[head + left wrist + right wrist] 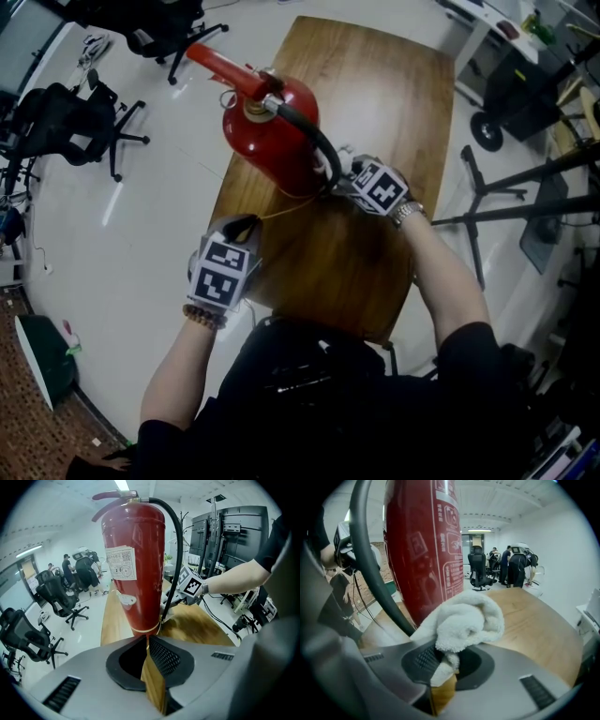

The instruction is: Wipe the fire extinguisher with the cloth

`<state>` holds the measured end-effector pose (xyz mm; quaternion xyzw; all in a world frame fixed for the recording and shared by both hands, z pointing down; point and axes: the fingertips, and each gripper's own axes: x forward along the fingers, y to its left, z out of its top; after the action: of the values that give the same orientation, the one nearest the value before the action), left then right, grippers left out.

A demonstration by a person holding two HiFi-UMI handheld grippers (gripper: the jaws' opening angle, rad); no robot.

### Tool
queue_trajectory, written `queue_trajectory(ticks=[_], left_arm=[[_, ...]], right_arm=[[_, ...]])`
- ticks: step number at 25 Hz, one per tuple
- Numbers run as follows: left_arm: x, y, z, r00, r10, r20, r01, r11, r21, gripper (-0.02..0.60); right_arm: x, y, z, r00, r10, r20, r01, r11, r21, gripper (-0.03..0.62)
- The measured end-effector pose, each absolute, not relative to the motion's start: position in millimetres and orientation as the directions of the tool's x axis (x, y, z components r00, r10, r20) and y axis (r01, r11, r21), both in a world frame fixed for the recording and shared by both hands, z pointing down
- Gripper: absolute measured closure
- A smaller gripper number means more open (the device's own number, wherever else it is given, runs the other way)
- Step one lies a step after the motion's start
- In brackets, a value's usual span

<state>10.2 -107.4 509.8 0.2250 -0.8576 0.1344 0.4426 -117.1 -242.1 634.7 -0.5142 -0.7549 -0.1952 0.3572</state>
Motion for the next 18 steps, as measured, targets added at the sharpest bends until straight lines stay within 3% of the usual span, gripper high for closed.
queue_trajectory(ticks=[10,18], left_arm=[[11,-107,510,-0.502,-0.259,0.826,-0.502,0.864,-0.034,0.569],[9,-109,505,-0.511,-0.265,0.818,-0.510,0.859,-0.040,0.569]], right_arm=[[-118,-250,659,-0.234,0.582,0.779,0.889,0.453,-0.072,0.520],[-128,-269,634,-0.329,0.569,0.754,0.848,0.529,-0.028,0.520]])
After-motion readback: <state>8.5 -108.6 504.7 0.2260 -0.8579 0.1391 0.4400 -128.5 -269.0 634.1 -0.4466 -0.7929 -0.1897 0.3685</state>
